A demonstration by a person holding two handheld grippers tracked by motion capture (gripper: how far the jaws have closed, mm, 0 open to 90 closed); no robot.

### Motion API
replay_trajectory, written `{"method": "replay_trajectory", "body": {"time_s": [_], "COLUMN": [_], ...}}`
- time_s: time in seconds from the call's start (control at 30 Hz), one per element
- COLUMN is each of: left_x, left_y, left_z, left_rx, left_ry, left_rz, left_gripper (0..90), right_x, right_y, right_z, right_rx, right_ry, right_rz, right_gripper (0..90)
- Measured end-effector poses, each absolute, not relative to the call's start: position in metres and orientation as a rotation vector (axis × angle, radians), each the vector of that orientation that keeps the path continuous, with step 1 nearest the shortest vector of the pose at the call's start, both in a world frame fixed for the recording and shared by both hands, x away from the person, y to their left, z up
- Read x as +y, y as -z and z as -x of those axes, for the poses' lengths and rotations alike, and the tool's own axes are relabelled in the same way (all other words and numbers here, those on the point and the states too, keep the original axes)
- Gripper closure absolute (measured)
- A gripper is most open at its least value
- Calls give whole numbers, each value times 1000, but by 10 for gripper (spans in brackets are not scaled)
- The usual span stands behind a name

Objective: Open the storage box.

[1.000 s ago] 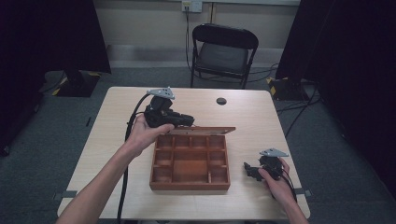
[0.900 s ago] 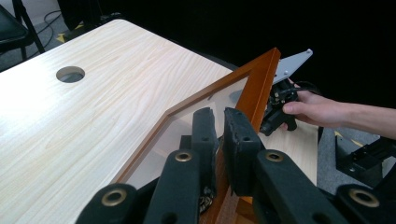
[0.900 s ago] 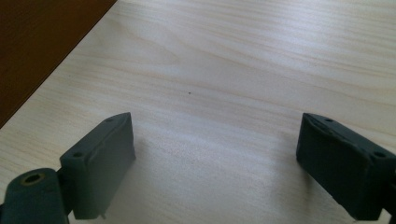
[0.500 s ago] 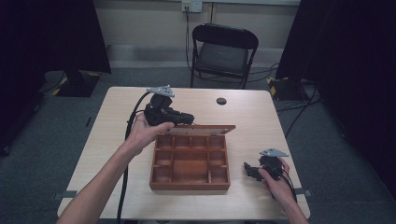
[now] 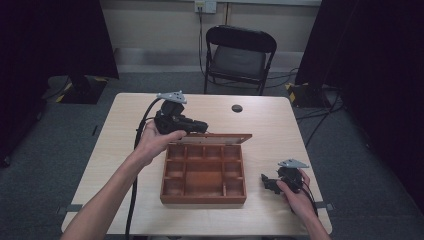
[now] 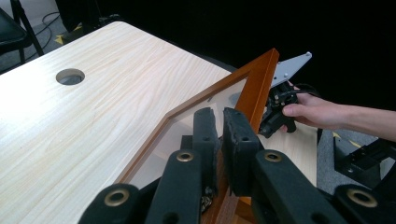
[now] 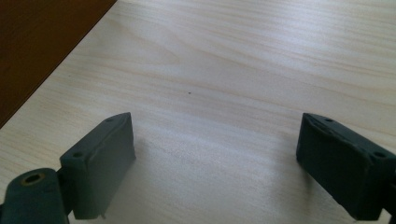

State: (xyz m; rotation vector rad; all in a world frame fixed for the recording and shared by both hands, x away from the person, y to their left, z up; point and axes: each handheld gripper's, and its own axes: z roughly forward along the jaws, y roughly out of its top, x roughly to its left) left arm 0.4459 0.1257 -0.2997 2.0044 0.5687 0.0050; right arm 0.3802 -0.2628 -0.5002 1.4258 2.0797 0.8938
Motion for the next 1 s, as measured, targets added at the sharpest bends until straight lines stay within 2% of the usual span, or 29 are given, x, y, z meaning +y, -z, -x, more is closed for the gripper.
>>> {"method": "replay_trajectory", "body": {"time_s": [1.0], "left_x": [125], "left_y": [299], "left_z": [-445], "left_rx": [566], "left_ry": [-12], "left_rz": [-2012], "left_gripper": [844], "right_x": [-263], "right_y": [500], "right_z": [-380], "right_rx": [2080], "right_ry": [-893], "right_rz": [-1425], "right_gripper": [107]}}
